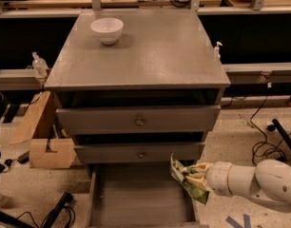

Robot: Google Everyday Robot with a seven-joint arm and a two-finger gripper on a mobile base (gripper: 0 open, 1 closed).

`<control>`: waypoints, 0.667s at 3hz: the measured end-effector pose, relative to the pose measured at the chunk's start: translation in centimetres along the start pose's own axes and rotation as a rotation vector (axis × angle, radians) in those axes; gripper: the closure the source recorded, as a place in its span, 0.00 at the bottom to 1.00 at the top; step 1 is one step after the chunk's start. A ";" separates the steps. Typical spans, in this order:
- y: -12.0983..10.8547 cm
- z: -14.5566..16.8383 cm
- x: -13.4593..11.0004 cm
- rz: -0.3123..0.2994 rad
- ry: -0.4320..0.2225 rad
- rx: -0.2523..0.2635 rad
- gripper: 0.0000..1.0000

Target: Place green jalapeno chip bag into bottom drawer

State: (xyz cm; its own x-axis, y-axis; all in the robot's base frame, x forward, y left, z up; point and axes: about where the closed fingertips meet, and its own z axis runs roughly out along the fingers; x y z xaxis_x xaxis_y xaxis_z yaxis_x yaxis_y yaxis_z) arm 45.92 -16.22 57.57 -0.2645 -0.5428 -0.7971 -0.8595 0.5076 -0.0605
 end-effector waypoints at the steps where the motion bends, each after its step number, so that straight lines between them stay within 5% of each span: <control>1: 0.0 0.0 0.0 0.000 0.000 0.000 1.00; 2: -0.7 2.6 0.9 0.010 -0.004 -0.010 1.00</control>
Offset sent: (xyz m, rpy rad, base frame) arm 0.0523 0.0267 -0.0772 0.0357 0.0332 0.0012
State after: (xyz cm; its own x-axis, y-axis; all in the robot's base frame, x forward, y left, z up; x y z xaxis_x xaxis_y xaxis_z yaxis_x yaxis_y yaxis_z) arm 47.40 -15.34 55.34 -0.2711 -0.5348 -0.8003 -0.8613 0.5060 -0.0463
